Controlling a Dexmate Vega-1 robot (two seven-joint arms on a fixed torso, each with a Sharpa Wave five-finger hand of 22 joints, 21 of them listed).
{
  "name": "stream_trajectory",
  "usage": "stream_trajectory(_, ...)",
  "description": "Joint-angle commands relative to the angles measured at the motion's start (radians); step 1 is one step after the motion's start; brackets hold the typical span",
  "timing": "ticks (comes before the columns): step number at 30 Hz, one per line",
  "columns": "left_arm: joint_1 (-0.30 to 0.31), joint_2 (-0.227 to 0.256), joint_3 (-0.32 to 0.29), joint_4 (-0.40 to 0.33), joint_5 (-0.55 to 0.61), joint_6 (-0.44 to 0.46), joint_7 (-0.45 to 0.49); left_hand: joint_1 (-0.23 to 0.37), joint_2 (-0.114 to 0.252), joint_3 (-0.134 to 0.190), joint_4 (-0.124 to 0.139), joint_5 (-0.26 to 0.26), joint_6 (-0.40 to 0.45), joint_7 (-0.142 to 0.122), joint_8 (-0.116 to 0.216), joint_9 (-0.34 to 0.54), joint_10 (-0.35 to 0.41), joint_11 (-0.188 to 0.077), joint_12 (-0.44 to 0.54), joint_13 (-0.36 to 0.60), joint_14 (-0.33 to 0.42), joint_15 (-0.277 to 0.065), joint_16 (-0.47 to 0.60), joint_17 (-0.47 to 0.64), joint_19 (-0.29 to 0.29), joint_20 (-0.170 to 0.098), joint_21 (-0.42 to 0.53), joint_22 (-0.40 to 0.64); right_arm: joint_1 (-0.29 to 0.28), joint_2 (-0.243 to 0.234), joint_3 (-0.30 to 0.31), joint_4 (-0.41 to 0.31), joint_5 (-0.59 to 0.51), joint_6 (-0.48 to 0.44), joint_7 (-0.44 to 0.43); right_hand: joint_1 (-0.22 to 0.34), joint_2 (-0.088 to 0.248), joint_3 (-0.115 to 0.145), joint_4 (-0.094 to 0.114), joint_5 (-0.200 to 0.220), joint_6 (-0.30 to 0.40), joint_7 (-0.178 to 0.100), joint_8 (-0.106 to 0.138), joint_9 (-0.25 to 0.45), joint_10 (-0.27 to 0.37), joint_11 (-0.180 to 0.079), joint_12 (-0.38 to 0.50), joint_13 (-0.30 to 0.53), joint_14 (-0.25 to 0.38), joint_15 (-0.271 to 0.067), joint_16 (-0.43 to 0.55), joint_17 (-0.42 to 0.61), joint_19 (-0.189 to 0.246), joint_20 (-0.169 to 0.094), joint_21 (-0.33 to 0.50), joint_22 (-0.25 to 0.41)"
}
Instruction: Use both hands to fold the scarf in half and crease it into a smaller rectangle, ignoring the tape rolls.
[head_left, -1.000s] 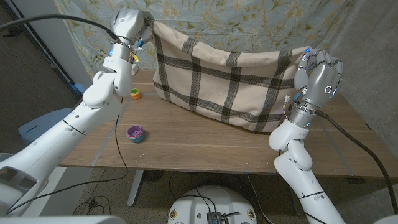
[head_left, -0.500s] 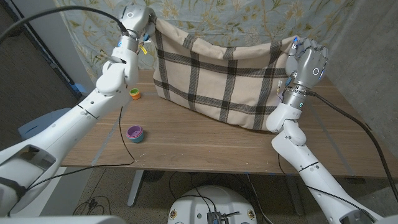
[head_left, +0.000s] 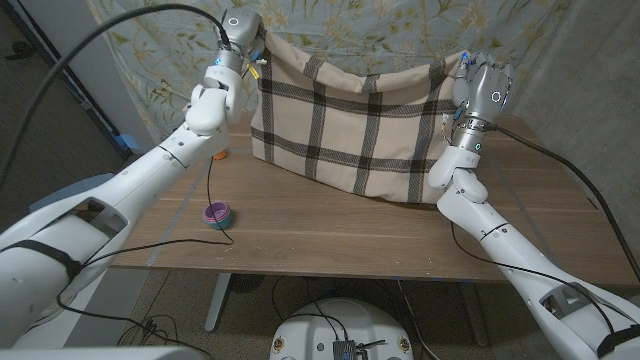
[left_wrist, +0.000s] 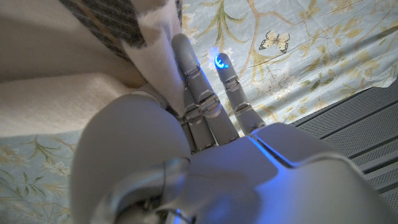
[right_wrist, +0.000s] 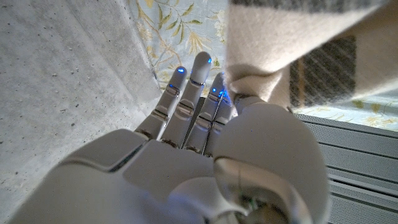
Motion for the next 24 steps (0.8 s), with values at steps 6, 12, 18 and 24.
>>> stream_trajectory(6, -0.177, -0.137, 0.181, 0.277, 0.064, 0.073, -0.021, 0.003, 0.010, 0.030, -0.033, 0.002, 0.108, 0.067, -0.007, 0.130, 0.032, -0.020, -0.012, -0.013, 0.013, -0.008, -0.014, -0.010, 0.014, -0.014, 0.006, 0.002, 0.195, -0.038, -0.116, 0.243, 0.109, 0.016, 0.001, 0.015, 0.000, 0.000, 0.004, 0.008, 0.004, -0.002, 0.003, -0.001, 0.007, -0.005, -0.004, 0.002, 0.007, -0.110, -0.004, 0.006, -0.007, -0.034, 0.010, -0.003)
stream_trajectory(12, -0.224, -0.171, 0.249, 0.361, 0.086, 0.106, -0.034, 0.008, 0.004, 0.026, -0.050, -0.011, 0.116, 0.078, -0.020, 0.114, 0.052, -0.018, -0.032, -0.052, 0.027, -0.007, -0.028, -0.036, 0.025, -0.024, 0.013, 0.003, 0.241, -0.045, -0.158, 0.310, 0.127, 0.033, 0.003, 0.030, -0.008, -0.001, -0.014, 0.005, 0.031, 0.013, 0.011, -0.011, 0.027, 0.010, -0.004, -0.008, 0.015, -0.111, -0.009, 0.005, 0.000, -0.022, 0.023, -0.008)
stream_trajectory(18, -0.262, -0.202, 0.316, 0.434, 0.108, 0.141, -0.057, 0.007, 0.006, 0.026, -0.058, -0.019, 0.120, 0.080, -0.039, 0.096, 0.069, -0.020, -0.048, -0.083, 0.032, -0.007, -0.035, -0.047, 0.035, -0.031, 0.018, 0.002, 0.276, -0.055, -0.199, 0.349, 0.132, 0.029, 0.026, 0.049, -0.011, -0.004, -0.035, 0.001, 0.055, 0.022, 0.014, -0.024, 0.040, 0.020, -0.011, -0.023, 0.022, -0.111, -0.017, -0.006, 0.001, -0.015, 0.034, -0.015)
stream_trajectory(24, -0.310, -0.233, 0.404, 0.482, 0.164, 0.218, -0.197, 0.024, -0.007, 0.049, -0.104, -0.021, 0.030, 0.035, -0.147, 0.030, -0.023, -0.009, -0.180, -0.198, -0.042, -0.013, -0.119, -0.122, -0.010, -0.026, 0.015, 0.002, 0.285, -0.074, -0.227, 0.340, 0.135, 0.006, 0.063, 0.113, -0.027, -0.004, -0.111, -0.006, 0.139, 0.077, -0.041, -0.133, 0.052, 0.081, -0.055, -0.080, 0.052, -0.109, -0.061, -0.109, 0.062, 0.041, 0.081, -0.049)
